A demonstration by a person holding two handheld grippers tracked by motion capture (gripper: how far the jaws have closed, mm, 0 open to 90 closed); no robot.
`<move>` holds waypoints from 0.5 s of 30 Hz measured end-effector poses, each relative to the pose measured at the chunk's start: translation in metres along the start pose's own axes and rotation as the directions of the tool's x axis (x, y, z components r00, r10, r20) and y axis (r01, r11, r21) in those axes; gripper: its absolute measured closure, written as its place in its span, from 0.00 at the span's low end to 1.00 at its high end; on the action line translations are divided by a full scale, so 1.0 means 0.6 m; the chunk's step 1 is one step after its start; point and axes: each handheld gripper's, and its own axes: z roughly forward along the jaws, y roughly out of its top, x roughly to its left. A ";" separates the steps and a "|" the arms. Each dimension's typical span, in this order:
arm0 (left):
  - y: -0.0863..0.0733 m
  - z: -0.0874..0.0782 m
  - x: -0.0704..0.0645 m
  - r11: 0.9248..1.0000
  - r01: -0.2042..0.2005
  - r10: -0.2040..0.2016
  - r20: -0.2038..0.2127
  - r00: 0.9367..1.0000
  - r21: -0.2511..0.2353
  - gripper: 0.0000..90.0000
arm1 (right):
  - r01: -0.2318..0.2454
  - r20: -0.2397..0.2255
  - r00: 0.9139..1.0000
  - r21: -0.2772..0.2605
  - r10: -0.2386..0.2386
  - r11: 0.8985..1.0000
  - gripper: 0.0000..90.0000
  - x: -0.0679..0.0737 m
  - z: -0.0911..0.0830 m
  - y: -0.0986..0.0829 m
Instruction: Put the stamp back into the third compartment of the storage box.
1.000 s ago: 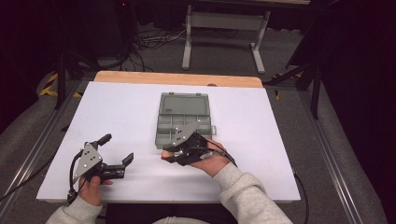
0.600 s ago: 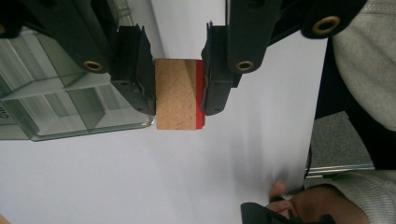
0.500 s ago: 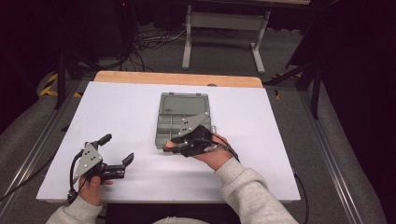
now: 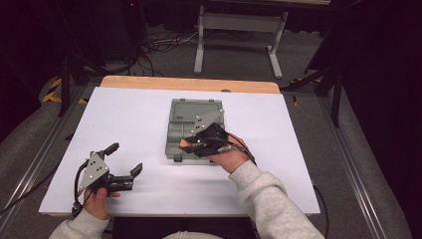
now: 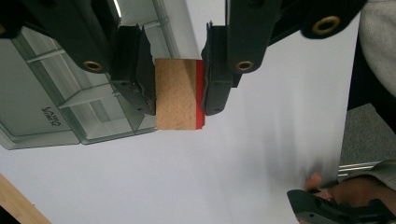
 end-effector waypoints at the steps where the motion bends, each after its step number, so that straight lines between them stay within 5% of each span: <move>1: 0.000 0.000 0.000 1.000 0.001 -0.001 0.000 1.000 0.000 0.02 | -0.002 0.001 1.000 0.001 0.002 1.000 0.73 -0.001 0.000 0.001; 15: 0.000 0.000 -0.001 1.000 0.007 -0.007 0.000 1.000 0.000 0.02 | -0.048 0.039 0.998 0.010 0.048 0.999 0.73 -0.033 -0.006 0.002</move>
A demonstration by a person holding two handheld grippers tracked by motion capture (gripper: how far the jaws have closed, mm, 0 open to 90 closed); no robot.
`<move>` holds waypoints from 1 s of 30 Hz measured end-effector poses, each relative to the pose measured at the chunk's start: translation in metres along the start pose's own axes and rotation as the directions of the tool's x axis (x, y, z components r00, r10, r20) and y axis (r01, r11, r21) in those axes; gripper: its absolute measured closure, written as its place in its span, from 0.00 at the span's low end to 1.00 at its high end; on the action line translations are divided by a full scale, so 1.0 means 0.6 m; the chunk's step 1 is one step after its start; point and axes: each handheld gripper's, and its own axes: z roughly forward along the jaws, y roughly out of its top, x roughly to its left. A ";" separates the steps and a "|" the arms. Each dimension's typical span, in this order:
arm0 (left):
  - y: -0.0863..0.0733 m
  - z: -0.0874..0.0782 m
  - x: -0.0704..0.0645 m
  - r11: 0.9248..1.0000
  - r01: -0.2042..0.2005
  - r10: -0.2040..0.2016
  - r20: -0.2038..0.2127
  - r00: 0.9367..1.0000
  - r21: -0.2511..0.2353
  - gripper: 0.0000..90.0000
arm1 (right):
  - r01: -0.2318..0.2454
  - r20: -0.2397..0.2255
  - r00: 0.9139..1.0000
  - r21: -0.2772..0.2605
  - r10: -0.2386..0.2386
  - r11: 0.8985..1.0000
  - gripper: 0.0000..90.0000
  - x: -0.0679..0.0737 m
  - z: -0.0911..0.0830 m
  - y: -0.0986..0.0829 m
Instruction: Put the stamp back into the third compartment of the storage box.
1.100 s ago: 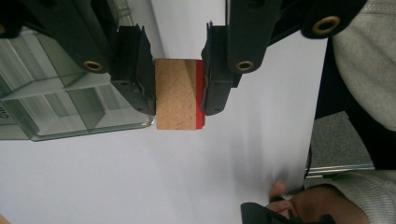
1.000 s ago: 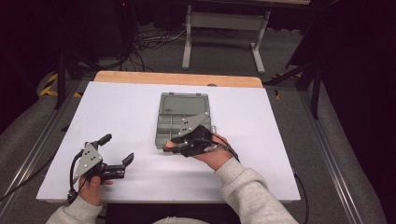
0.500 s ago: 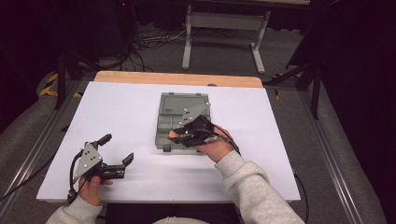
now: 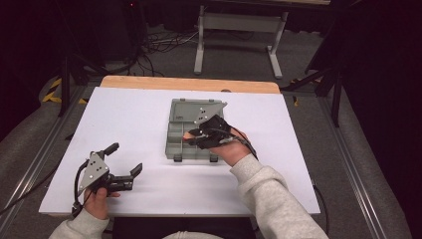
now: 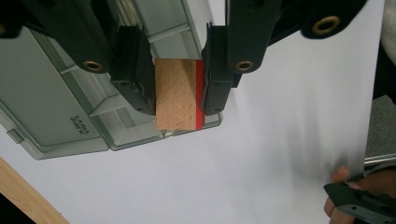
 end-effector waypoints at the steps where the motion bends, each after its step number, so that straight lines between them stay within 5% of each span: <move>1: 0.000 0.000 0.000 1.000 0.000 0.000 0.000 1.000 0.000 0.02 | -0.001 0.005 1.000 0.002 0.001 1.000 0.73 -0.003 0.000 0.000; 30: 0.000 0.000 0.001 1.000 -0.006 0.006 0.003 1.000 0.003 0.02 | -0.054 0.078 0.996 0.057 0.050 0.997 0.73 -0.061 0.011 -0.009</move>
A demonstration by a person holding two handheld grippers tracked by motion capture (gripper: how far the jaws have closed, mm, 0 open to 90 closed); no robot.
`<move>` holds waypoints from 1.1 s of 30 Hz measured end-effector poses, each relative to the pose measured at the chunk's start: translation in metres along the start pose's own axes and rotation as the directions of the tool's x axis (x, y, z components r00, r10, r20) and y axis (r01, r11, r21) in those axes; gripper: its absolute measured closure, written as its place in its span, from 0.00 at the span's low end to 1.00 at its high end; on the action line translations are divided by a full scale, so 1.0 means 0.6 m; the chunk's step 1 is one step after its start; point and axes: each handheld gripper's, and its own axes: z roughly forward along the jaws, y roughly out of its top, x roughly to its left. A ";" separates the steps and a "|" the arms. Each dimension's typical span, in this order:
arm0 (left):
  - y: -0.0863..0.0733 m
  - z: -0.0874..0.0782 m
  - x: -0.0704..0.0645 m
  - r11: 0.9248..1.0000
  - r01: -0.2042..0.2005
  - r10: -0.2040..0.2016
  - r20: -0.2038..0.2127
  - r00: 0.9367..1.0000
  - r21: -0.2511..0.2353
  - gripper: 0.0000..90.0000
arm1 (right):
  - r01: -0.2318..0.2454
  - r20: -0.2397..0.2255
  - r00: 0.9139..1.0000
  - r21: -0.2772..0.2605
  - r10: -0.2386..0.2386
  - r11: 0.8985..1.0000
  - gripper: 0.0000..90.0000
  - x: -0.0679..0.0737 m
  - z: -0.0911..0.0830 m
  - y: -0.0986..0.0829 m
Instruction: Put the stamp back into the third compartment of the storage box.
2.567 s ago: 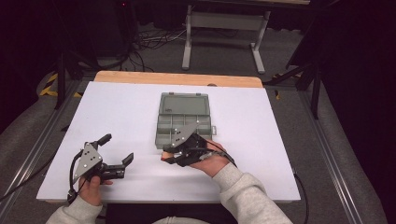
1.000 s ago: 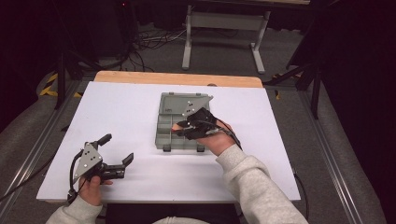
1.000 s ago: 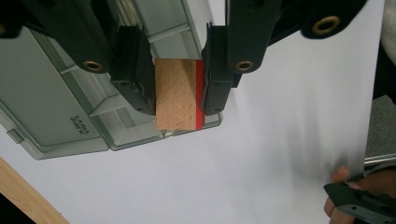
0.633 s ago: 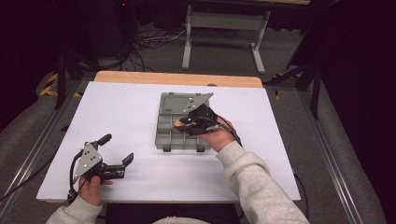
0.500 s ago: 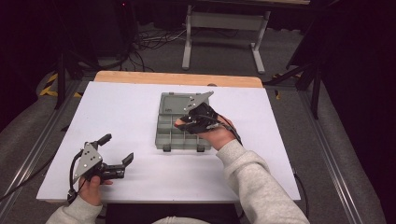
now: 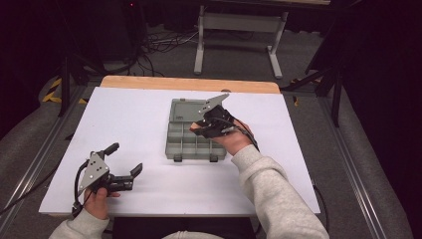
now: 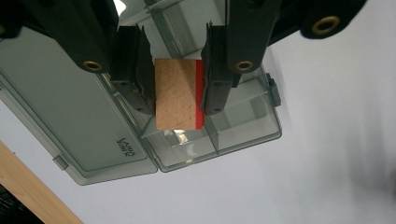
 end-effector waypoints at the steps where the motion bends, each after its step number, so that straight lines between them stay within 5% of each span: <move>1: 0.000 0.000 0.000 1.000 0.000 0.000 0.000 1.000 0.000 0.02 | -0.004 -0.002 1.000 0.000 0.004 1.000 0.73 -0.002 0.001 0.000; 33: -0.001 0.001 0.001 1.000 -0.001 0.001 0.002 1.000 0.000 0.02 | -0.077 0.037 0.997 0.090 0.074 0.993 0.73 -0.050 0.046 -0.026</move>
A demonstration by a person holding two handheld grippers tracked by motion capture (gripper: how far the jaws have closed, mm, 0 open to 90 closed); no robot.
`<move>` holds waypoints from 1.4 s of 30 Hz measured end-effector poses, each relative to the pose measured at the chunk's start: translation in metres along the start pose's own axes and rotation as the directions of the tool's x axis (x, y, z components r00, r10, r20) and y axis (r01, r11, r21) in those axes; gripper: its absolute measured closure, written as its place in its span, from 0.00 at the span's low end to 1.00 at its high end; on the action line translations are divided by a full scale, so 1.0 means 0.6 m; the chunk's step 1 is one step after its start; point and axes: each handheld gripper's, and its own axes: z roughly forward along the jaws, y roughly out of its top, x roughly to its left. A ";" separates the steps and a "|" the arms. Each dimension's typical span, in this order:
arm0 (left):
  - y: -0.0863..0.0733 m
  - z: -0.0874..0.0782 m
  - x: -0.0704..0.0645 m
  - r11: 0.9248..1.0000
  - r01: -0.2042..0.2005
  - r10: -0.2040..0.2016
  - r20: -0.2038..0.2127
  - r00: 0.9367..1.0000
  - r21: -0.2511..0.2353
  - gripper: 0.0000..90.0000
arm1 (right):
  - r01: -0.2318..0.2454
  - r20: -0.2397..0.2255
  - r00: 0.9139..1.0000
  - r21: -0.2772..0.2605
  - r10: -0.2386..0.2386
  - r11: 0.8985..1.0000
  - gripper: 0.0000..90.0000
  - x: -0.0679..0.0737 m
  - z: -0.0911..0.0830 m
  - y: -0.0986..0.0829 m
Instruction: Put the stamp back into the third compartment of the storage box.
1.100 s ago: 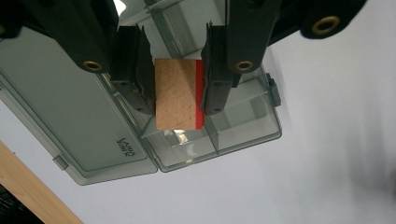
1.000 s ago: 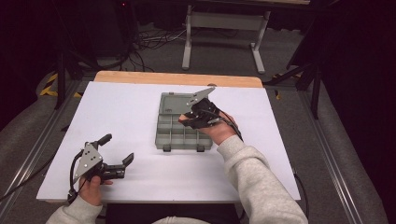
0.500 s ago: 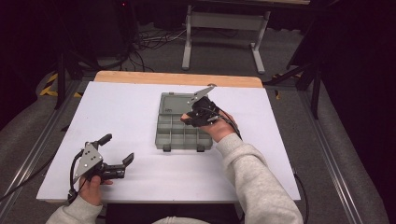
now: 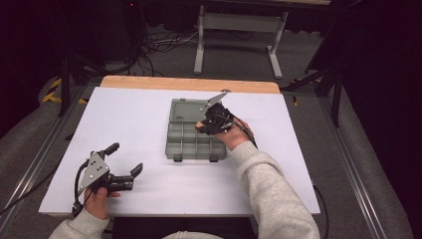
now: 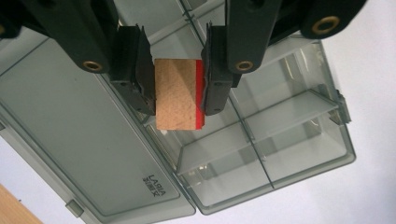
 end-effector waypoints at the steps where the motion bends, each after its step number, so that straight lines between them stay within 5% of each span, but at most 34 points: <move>1: 0.000 0.000 0.000 1.000 0.000 0.000 0.000 1.000 0.000 0.02 | 0.003 0.002 1.000 0.004 -0.003 1.000 0.73 -0.002 0.002 -0.001; 42: 0.000 0.000 0.000 1.000 0.002 -0.002 0.001 1.000 -0.001 0.02 | 0.000 -0.001 1.000 0.089 0.000 0.996 0.73 -0.020 0.032 -0.017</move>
